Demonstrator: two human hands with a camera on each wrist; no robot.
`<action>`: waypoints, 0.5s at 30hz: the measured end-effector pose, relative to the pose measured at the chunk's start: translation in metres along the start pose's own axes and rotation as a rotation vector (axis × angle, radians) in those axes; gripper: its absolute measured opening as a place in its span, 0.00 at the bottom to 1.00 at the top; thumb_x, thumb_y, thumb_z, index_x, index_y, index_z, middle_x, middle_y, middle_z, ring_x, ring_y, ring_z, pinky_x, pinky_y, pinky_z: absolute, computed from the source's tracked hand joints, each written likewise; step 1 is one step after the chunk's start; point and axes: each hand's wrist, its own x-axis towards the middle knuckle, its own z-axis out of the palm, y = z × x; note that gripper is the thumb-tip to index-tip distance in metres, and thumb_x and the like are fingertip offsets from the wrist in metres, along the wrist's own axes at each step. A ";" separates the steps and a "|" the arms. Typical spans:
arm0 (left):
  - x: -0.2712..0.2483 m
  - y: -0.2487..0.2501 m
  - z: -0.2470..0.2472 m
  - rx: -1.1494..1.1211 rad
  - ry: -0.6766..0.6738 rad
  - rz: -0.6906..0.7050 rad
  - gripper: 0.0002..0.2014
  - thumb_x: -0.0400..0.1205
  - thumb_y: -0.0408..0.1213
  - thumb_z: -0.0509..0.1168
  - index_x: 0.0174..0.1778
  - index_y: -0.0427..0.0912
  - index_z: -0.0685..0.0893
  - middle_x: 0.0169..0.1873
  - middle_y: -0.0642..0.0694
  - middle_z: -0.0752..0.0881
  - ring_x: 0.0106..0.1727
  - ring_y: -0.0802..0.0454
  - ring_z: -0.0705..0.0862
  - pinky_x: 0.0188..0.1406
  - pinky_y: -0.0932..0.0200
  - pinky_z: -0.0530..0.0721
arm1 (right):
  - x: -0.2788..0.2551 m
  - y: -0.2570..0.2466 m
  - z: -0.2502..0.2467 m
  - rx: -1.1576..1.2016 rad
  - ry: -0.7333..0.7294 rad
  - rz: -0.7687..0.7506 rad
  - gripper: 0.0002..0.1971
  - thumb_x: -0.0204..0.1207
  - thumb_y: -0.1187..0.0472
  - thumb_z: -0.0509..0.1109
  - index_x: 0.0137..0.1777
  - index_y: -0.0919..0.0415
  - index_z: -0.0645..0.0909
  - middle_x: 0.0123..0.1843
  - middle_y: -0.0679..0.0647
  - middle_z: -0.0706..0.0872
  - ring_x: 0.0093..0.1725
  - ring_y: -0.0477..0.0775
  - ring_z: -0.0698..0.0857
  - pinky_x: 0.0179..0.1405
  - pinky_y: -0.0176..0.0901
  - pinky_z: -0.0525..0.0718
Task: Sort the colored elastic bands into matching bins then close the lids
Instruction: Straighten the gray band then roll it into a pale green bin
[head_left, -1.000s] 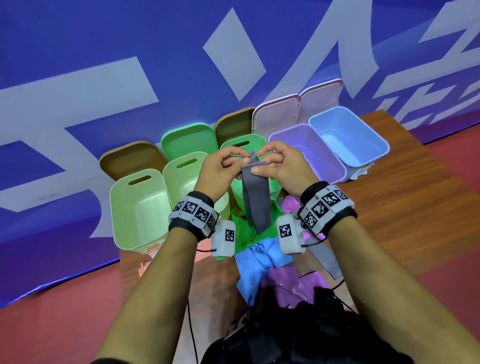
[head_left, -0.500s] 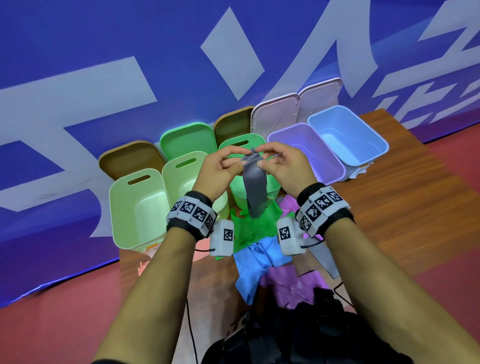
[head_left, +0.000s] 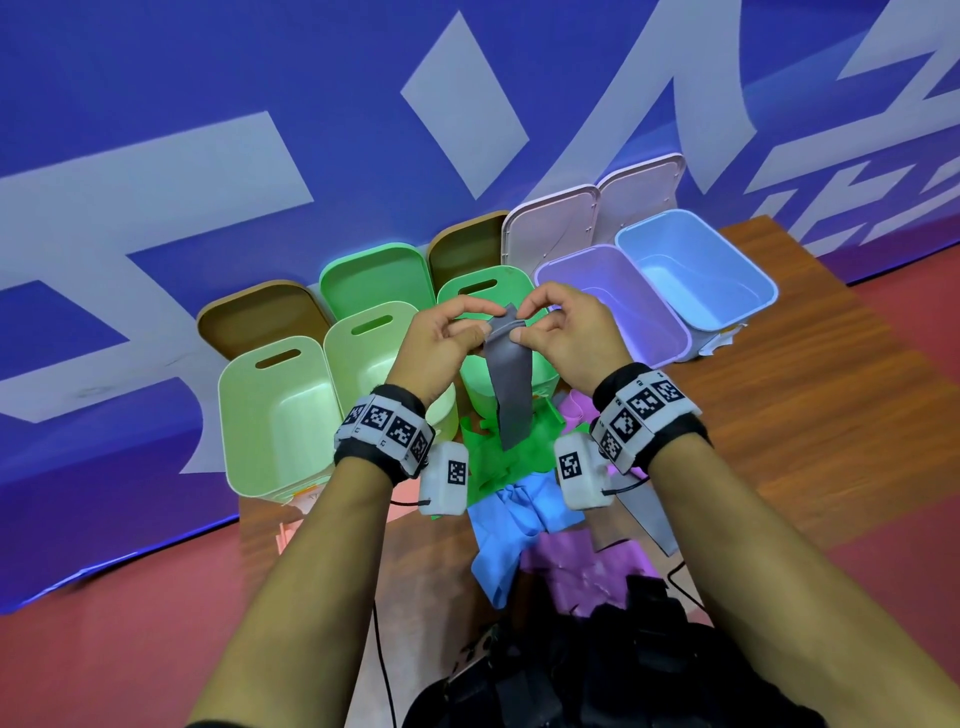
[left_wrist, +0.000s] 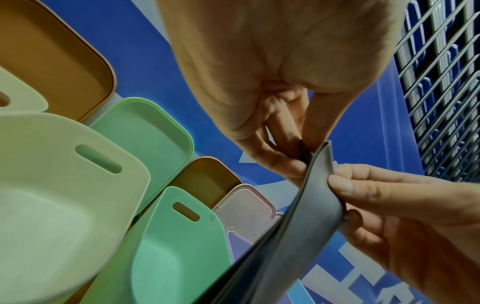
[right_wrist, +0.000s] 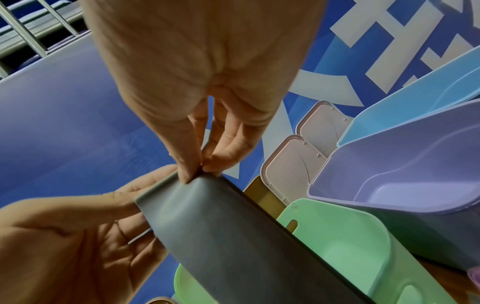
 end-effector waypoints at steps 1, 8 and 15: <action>0.000 -0.001 0.000 0.009 0.013 0.002 0.11 0.83 0.21 0.62 0.55 0.34 0.86 0.41 0.35 0.90 0.38 0.52 0.87 0.43 0.61 0.86 | 0.000 0.001 0.000 -0.005 0.006 0.001 0.10 0.71 0.65 0.79 0.43 0.51 0.82 0.39 0.55 0.87 0.41 0.56 0.88 0.44 0.41 0.84; 0.003 -0.002 0.000 0.109 0.036 0.006 0.14 0.82 0.21 0.58 0.51 0.34 0.89 0.44 0.45 0.89 0.42 0.57 0.85 0.47 0.60 0.87 | 0.002 0.005 0.003 0.044 -0.021 -0.009 0.14 0.70 0.67 0.77 0.40 0.46 0.81 0.37 0.57 0.87 0.40 0.66 0.85 0.51 0.59 0.88; 0.001 -0.004 0.003 0.042 -0.036 0.012 0.06 0.80 0.30 0.72 0.52 0.34 0.87 0.41 0.41 0.89 0.42 0.58 0.85 0.47 0.68 0.82 | 0.005 0.004 0.002 0.159 -0.013 -0.033 0.13 0.72 0.71 0.76 0.43 0.50 0.82 0.46 0.56 0.86 0.39 0.61 0.83 0.53 0.58 0.86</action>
